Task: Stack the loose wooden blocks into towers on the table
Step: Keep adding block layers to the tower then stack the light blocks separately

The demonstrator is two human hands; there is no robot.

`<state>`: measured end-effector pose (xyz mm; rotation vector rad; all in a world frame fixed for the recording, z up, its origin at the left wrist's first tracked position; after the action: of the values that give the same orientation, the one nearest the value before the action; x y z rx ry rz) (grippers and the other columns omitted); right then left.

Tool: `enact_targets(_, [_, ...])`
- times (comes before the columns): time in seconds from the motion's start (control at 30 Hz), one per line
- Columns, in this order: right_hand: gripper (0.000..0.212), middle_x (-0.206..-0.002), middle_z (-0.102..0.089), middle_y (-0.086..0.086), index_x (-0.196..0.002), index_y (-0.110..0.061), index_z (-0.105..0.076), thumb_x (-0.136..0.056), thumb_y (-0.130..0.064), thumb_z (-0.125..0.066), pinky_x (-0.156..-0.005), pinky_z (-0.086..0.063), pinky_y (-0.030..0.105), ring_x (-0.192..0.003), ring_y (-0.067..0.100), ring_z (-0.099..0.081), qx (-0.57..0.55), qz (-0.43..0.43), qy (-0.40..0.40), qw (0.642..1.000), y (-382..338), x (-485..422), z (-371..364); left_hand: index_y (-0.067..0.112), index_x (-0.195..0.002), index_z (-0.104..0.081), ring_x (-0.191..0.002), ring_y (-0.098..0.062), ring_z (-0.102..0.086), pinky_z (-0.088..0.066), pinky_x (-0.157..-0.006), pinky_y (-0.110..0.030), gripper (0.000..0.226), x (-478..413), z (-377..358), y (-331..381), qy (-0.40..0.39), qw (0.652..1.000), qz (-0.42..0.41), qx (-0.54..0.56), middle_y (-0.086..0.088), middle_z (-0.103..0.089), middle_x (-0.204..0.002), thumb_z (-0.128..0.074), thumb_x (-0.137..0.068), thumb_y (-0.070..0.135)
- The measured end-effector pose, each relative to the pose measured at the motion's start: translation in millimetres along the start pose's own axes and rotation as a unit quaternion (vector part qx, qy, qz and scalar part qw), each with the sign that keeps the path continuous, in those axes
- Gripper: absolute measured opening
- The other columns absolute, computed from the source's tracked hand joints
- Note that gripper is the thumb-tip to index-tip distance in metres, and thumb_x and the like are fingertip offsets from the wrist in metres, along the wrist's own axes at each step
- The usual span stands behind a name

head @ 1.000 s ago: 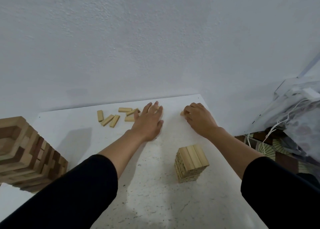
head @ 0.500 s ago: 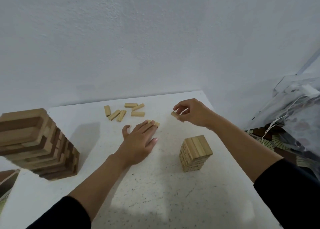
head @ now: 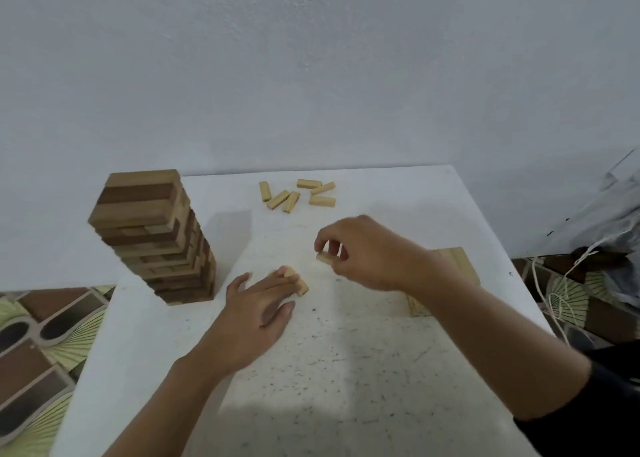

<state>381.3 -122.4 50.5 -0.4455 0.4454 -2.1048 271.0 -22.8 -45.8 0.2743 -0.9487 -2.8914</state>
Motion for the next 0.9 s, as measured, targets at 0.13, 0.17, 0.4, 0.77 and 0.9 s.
enact_targets(0.13, [0.028, -0.103, -0.064, 0.001, -0.116, -0.017, -0.067, -0.091, -0.008, -0.059, -0.077, -0.056, 0.034, -0.084, 0.015, -0.062, -0.037, -0.039, 0.009, 0.999, 8, -7, -54, 0.024, -0.123, -0.071, -0.143, 0.001, -0.038, -0.033, -0.118, -0.043, 0.028, 18, 11, 8, 0.024, 0.999, -0.042, 0.002, 0.017, -0.059, -0.140, -0.067, -0.096, 0.018])
enact_targets(0.17, [0.028, -0.104, -0.063, 0.001, -0.118, -0.015, -0.067, -0.091, -0.008, -0.060, -0.075, -0.056, 0.033, -0.084, 0.016, -0.060, -0.043, -0.043, 0.016, 0.998, 10, -9, -62, 0.021, -0.121, -0.072, -0.140, -0.005, -0.044, -0.042, -0.112, -0.042, 0.030, 22, 15, 10, 0.049, 0.997, -0.053, -0.007, 0.012, -0.060, -0.139, -0.072, -0.092, 0.016])
enact_targets(0.4, [0.036, -0.111, -0.052, 0.003, -0.126, -0.013, -0.063, -0.091, -0.019, -0.067, -0.086, -0.053, 0.036, -0.096, 0.019, -0.056, -0.088, -0.049, 0.011, 0.995, 8, -14, -88, 0.021, -0.137, -0.060, -0.127, -0.017, -0.049, -0.041, -0.103, -0.043, 0.059, 30, 17, -10, 0.091, 0.992, 0.079, -0.046, 0.004, -0.056, -0.134, -0.081, -0.083, 0.031])
enact_targets(0.77, [0.053, -0.109, -0.049, -0.006, -0.126, -0.013, -0.063, -0.079, -0.022, -0.084, -0.074, -0.047, 0.019, -0.085, 0.005, -0.050, -0.115, 0.001, 0.003, 0.993, 4, -10, -91, 0.018, -0.128, -0.067, -0.103, 0.001, -0.055, -0.044, -0.088, -0.009, 0.053, 11, 24, -3, 0.049, 0.998, 0.034, -0.008, 0.011, -0.064, -0.118, -0.084, -0.080, 0.031])
enact_targets(0.9, [0.053, -0.104, -0.048, -0.006, -0.128, -0.017, -0.063, -0.080, -0.030, -0.083, -0.077, -0.049, 0.026, -0.084, 0.006, -0.049, -0.110, 0.007, 0.009, 0.994, 3, -9, -90, 0.019, -0.134, -0.063, -0.103, 0.000, -0.053, -0.039, -0.082, -0.005, 0.060, 8, 23, -6, 0.037, 0.998, 0.054, 0.007, 0.013, -0.059, -0.120, -0.084, -0.080, 0.036])
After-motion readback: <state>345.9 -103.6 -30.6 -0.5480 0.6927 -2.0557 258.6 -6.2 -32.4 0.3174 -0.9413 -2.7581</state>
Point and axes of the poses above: each hand's wrist, its own x-axis away from the middle knuckle, its own z-axis out of the back of the hand, y = z × x, the point moved 10 cm from there along -x, towards the middle knuckle
